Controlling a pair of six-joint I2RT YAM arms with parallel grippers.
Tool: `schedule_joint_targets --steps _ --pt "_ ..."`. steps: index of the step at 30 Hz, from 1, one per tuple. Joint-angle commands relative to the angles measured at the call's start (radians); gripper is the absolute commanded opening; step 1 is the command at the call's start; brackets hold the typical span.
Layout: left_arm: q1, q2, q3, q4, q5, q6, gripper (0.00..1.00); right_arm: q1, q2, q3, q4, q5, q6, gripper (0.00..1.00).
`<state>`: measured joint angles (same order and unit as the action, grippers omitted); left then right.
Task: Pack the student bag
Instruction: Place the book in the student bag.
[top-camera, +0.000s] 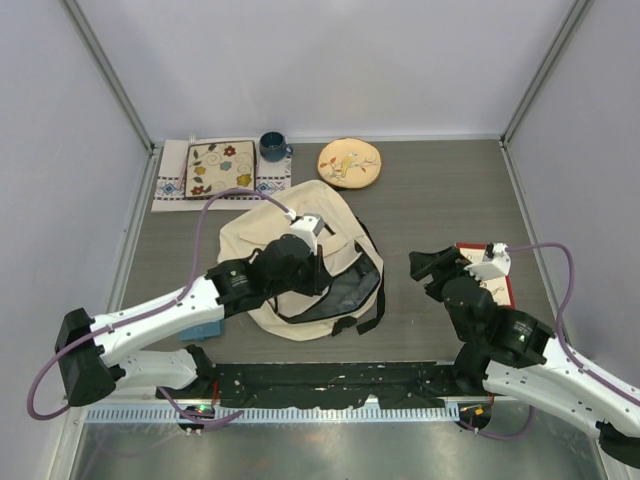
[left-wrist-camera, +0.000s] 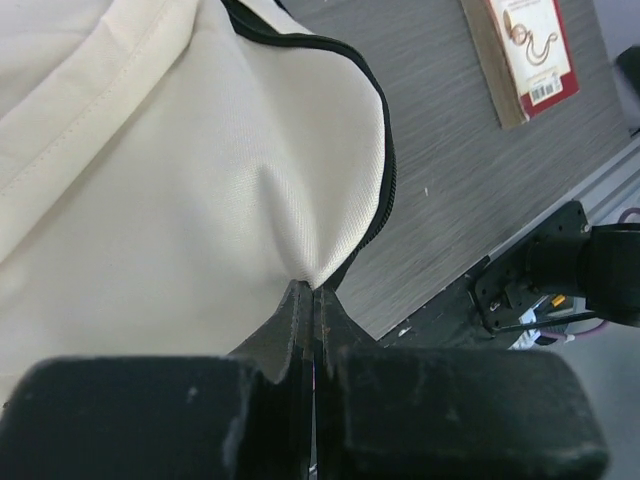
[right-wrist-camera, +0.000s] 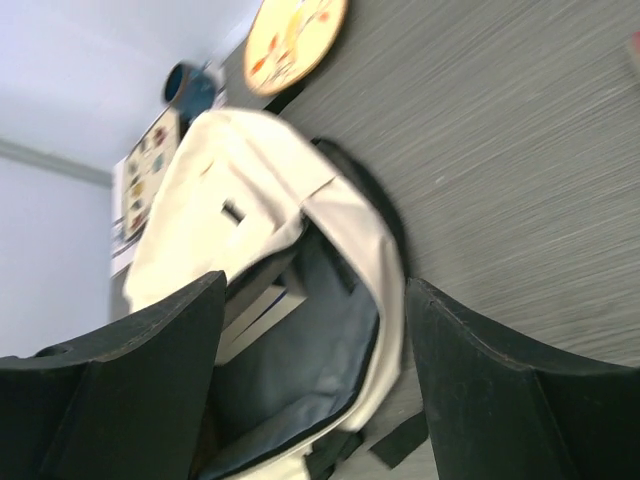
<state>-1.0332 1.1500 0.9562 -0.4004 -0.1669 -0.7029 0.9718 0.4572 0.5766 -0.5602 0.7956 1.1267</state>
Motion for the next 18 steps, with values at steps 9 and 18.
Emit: schedule_joint_targets --steps 9,18 --pt "-0.027 0.067 -0.011 0.094 0.104 -0.052 0.3 -0.008 0.046 0.216 -0.394 0.355 -0.12 0.78" --pt "-0.027 0.028 0.009 0.066 0.076 -0.049 0.62 -0.056 0.202 0.229 -0.351 0.37 -0.217 0.94"
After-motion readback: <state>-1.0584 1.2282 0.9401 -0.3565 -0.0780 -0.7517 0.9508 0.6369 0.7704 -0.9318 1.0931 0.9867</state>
